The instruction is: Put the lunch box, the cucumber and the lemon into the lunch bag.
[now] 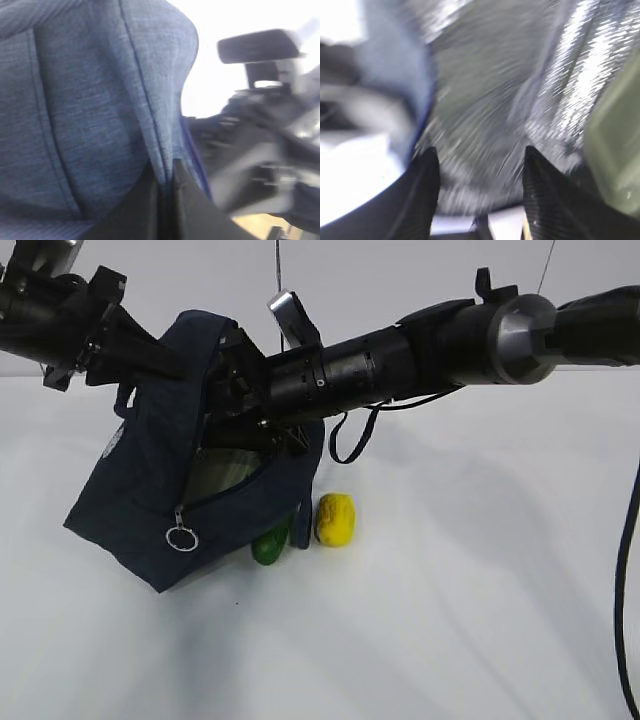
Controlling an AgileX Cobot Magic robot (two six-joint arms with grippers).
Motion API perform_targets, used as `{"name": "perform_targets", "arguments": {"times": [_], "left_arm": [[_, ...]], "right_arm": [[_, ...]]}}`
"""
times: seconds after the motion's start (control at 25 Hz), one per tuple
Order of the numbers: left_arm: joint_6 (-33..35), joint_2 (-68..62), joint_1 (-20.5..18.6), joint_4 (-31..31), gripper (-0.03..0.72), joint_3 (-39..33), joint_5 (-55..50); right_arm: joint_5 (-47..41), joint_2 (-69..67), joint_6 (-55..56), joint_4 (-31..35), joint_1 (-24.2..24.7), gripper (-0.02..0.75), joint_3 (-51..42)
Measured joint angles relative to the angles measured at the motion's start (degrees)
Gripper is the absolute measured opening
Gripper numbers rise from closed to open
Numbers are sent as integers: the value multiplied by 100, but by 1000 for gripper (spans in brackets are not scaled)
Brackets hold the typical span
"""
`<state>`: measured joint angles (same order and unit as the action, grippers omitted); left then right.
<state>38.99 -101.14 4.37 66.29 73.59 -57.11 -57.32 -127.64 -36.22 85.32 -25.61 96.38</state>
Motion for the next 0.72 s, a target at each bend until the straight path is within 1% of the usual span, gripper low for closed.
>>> {"name": "perform_targets", "arguments": {"times": [0.2, 0.32, 0.44, 0.6, 0.72], "left_arm": [[0, 0, -25, -123, 1, 0, 0], [9, 0, -163, -290, 1, 0, -23], [9, 0, -404, -369, 1, 0, -58], [-109, 0, -662, -521, 0, 0, -84], [-295, 0, -754, -771, 0, 0, -116]], "right_arm": [[-242, 0, -57, 42, 25, 410, 0], [-573, 0, -324, 87, 100, 410, 0], [-830, 0, -376, 83, 170, 410, 0], [-952, 0, -270, -282, 182, 410, 169], [-913, 91, 40, -875, 182, 410, 391]]}}
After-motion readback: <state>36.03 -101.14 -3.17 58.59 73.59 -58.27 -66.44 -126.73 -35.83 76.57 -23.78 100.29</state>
